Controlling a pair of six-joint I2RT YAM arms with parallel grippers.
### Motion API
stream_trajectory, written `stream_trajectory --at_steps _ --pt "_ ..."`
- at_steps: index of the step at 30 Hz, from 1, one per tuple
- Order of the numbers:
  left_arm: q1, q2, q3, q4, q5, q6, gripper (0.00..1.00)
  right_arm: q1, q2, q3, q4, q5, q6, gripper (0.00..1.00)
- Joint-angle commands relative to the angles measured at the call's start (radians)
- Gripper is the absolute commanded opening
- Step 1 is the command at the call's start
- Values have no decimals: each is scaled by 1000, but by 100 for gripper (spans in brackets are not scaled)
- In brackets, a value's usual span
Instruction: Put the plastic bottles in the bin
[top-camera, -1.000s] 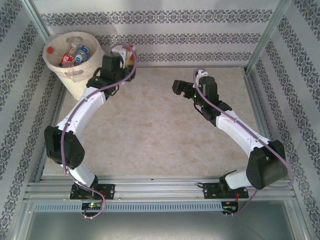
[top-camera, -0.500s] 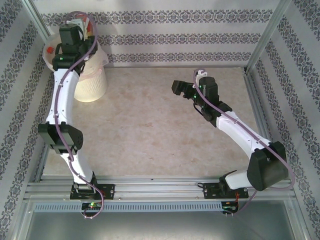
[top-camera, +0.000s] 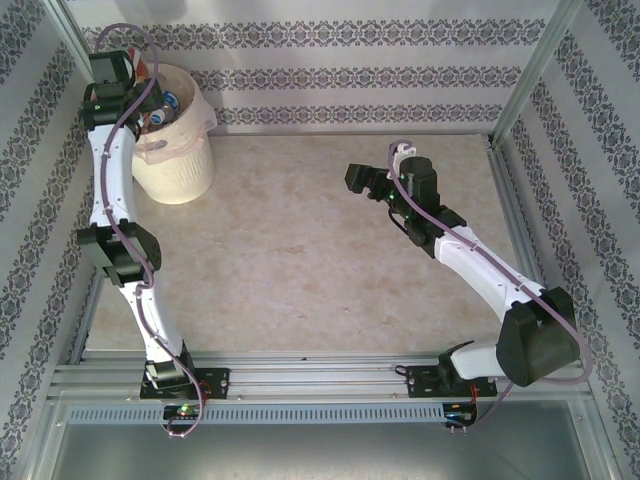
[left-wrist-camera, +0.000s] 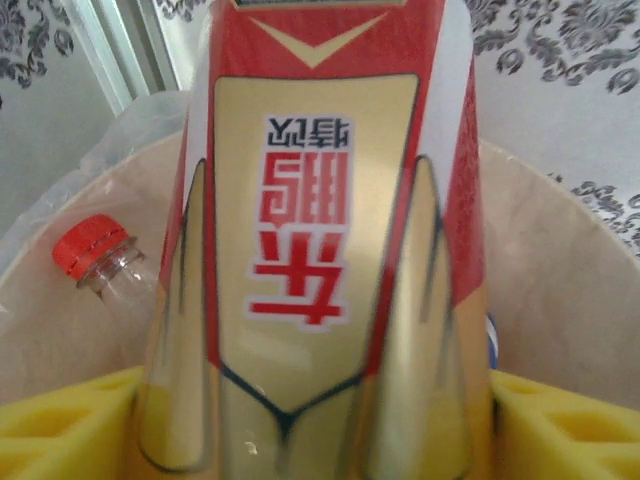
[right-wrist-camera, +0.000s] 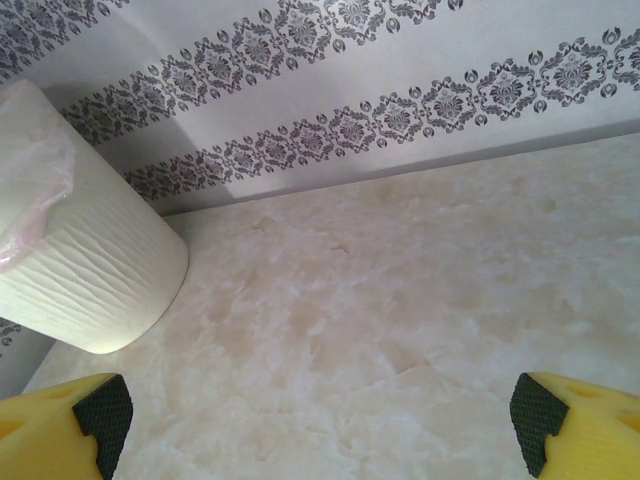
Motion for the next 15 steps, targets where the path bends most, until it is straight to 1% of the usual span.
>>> stream_trajectory --at_steps 1,2,4,9,13,15 --pt "-2 20 94 -76 -77 -88 97 10 -17 12 11 16 -14 98" --pt "-2 21 116 -85 -72 -95 100 10 -19 11 10 16 -13 98" --pt "-2 9 152 -86 -29 -110 100 10 -21 8 8 17 -14 98" --pt "-2 -27 147 6 107 -152 100 10 -20 -1 11 19 -8 98" --pt "-1 27 165 29 204 -187 100 10 -19 -2 9 16 -6 98" --pt "-1 59 168 0 201 -222 100 10 -23 -6 8 20 -11 98"
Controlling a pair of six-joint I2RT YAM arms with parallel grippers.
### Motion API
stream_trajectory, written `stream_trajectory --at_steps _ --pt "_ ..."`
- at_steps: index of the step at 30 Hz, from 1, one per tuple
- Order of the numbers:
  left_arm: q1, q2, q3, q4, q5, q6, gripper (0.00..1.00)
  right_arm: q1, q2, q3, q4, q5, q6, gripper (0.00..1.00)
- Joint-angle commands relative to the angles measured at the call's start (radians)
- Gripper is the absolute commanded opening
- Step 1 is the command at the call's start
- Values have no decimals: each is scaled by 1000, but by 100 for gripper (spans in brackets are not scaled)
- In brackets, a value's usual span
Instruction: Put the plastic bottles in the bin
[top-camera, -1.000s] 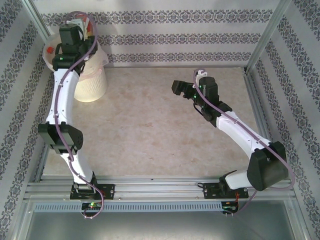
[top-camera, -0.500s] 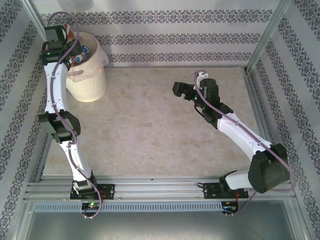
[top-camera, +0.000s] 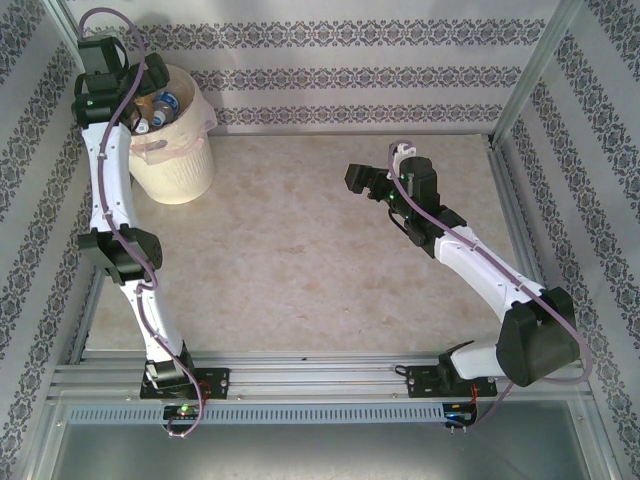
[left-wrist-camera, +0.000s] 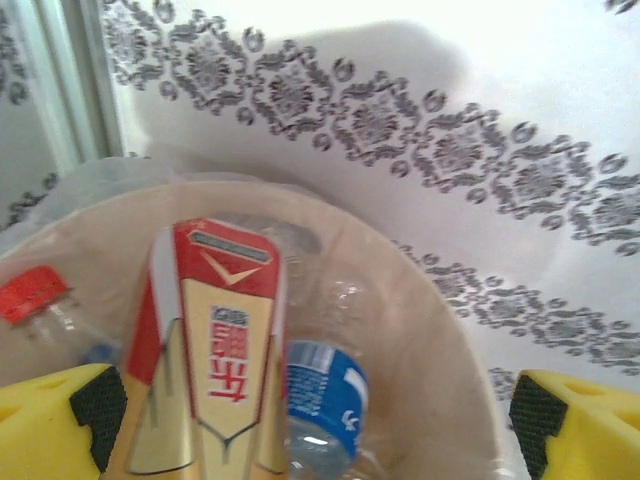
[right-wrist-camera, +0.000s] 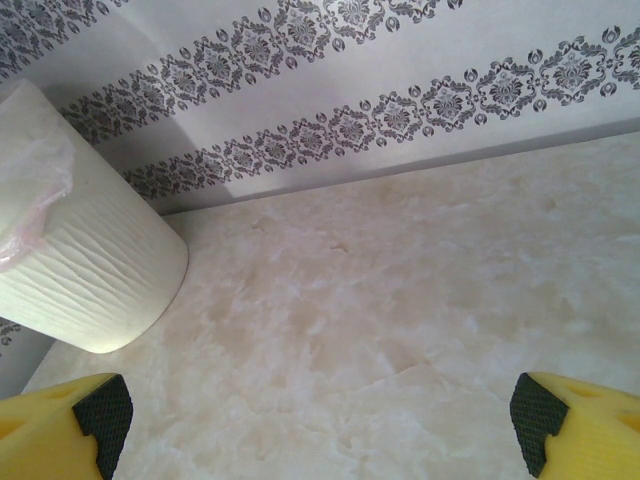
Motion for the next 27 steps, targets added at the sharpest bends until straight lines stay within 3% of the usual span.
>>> stream_trajectory --at_steps 1,3,7,13,27 --pt "2 58 22 -17 37 -90 100 10 -25 -7 10 23 -13 98" --pt "9 86 1 -51 12 -128 99 10 -30 -13 9 29 -14 98" --pt "16 118 -73 -72 63 -165 100 10 -32 -14 7 30 -19 98" --pt "16 62 -185 -40 72 -186 100 11 -23 -8 10 28 -15 98" --pt "16 -106 -79 -22 183 -135 100 10 -20 -5 9 24 -18 98"
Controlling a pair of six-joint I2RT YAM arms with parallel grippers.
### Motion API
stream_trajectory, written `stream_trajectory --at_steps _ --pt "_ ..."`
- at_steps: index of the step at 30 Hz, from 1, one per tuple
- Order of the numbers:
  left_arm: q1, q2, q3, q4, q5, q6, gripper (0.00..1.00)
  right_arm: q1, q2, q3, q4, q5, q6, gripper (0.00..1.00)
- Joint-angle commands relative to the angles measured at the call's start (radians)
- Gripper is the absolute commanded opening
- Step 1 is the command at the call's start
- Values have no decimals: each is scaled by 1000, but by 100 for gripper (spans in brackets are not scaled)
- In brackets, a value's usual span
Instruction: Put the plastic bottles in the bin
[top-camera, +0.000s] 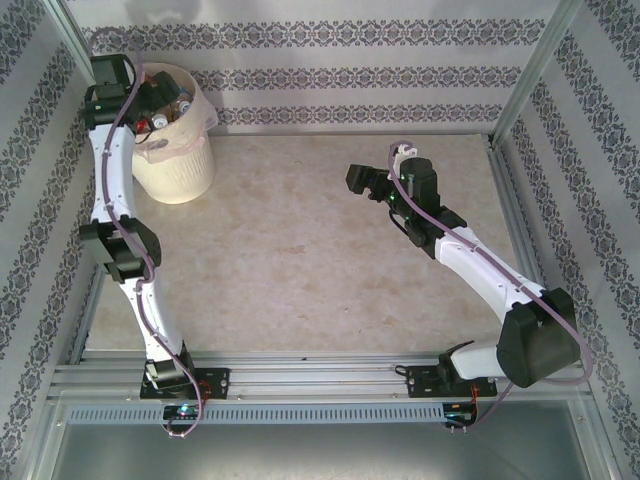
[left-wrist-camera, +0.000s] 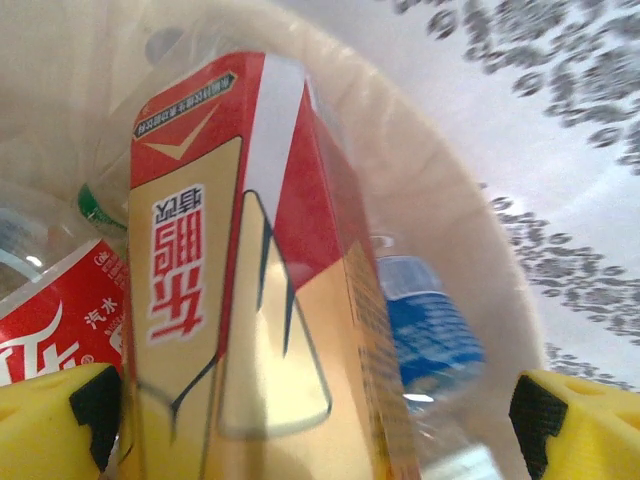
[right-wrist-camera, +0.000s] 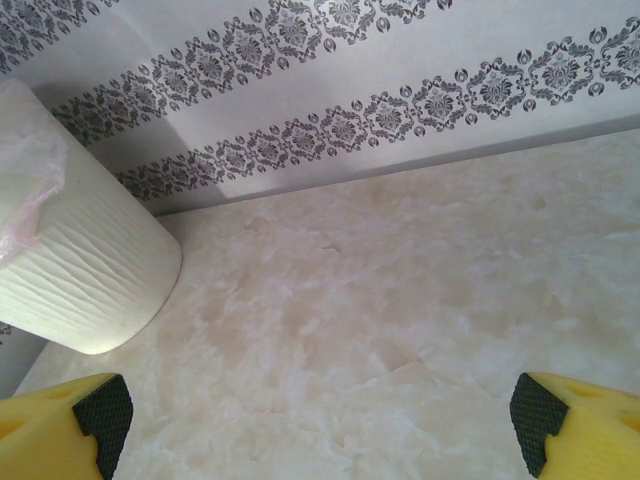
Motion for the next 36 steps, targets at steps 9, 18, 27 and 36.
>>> stream_trajectory --at_steps 9,18,27,36 --pt "-9 -348 -221 84 19 11 100 7 -15 9 19 14 -21 98" --pt "-21 -559 -605 404 294 -148 100 -42 -67 -50 72 71 28 98" --pt "-32 -328 -437 306 278 -114 100 -54 -74 -57 51 58 56 98" --pt "-31 -255 -385 203 154 -123 100 -56 -80 -66 44 65 55 98"
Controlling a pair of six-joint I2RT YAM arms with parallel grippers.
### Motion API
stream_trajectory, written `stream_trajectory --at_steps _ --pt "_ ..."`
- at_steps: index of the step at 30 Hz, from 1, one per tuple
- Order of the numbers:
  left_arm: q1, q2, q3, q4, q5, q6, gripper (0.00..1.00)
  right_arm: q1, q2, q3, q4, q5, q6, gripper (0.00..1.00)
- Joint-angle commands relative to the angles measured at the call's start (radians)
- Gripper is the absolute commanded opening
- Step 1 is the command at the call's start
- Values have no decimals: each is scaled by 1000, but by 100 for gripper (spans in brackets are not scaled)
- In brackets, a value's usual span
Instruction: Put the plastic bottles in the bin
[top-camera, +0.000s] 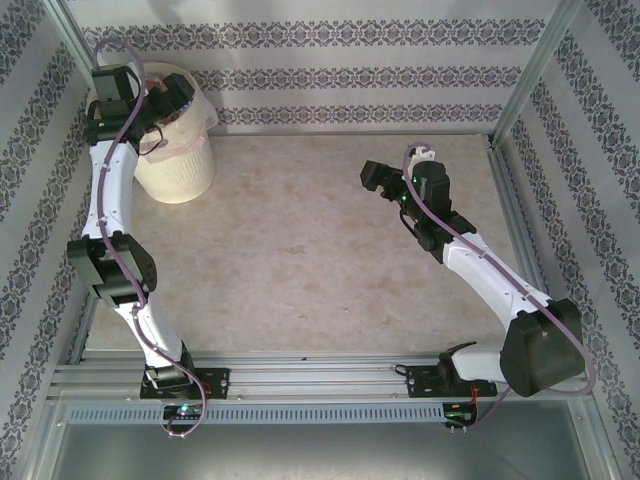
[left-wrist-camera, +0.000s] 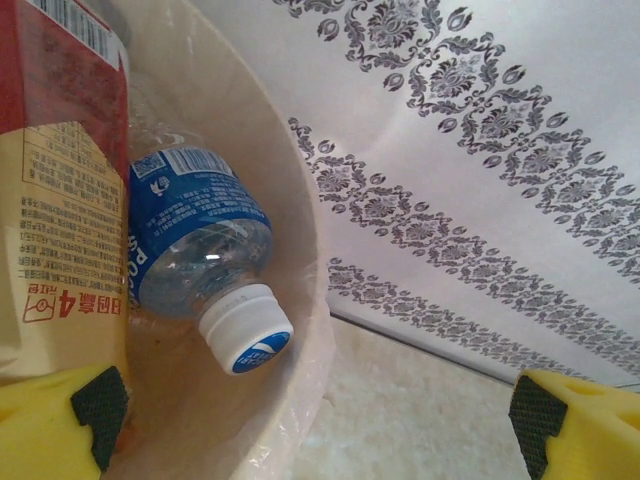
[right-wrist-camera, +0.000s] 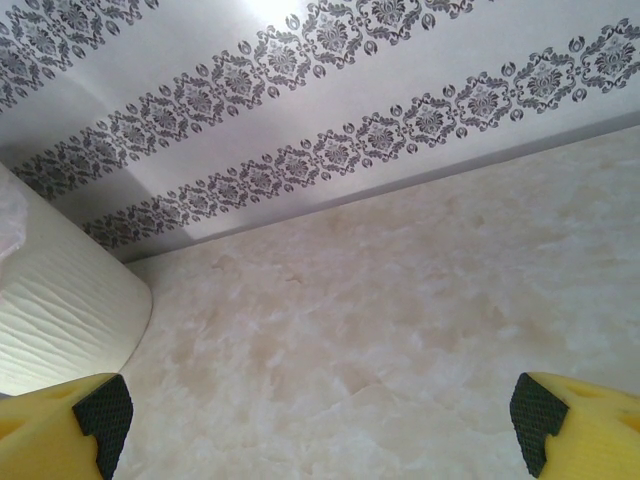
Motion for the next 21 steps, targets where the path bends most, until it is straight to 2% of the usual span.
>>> stream_trajectory --at_steps 1,8,12,16,21 --pt "-2 -23 14 -49 -64 -8 100 -4 -27 -9 11 15 12 98" --pt "-3 -121 11 -34 -17 2 100 -6 -25 -13 17 14 10 98" --pt "-5 -240 -77 13 21 2 100 -13 -32 -17 20 25 1 98" --pt "-28 -412 -273 108 45 16 100 -26 -72 -51 32 89 -23 98" --pt "-89 -657 -576 205 -79 58 100 -80 -162 -118 23 214 -95 98"
